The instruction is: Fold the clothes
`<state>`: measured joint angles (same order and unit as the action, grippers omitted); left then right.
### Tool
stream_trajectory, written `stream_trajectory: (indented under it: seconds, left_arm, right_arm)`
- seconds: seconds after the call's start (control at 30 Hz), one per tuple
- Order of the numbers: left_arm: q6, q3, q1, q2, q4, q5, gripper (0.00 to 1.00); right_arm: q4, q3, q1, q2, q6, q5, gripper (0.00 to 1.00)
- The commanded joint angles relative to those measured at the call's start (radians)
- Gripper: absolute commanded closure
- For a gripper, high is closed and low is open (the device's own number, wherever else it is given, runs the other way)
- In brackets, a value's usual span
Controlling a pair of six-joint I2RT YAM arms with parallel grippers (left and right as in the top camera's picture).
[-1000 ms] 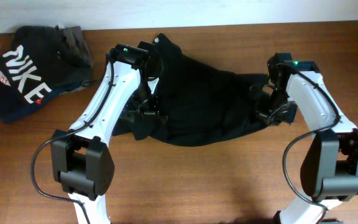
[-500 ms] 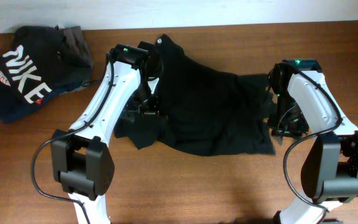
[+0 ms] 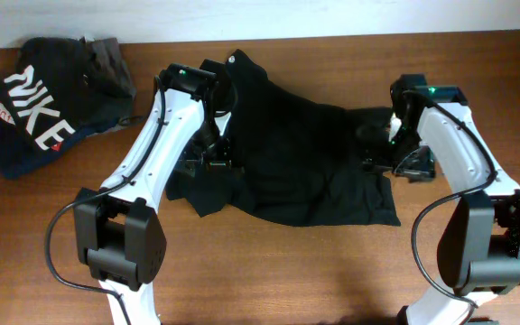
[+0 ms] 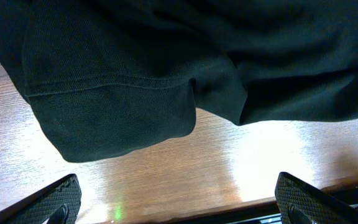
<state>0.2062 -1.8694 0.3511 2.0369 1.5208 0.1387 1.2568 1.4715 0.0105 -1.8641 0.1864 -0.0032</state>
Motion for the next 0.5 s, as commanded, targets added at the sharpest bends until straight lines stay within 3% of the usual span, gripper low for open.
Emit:
stream_trajectory:
  seconds: [0.0, 0.47]
  left_arm:
    - [0.005, 0.005, -0.002, -0.008, 0.002, -0.009, 0.01]
    - [0.006, 0.005, -0.002, -0.008, -0.002, -0.009, 0.01]
  right_arm:
    - [-0.040, -0.064, -0.004, 0.006, -0.153, -0.147, 0.13]
    - [-0.246, -0.291, -0.004, 0.005, -0.153, -0.230, 0.11]
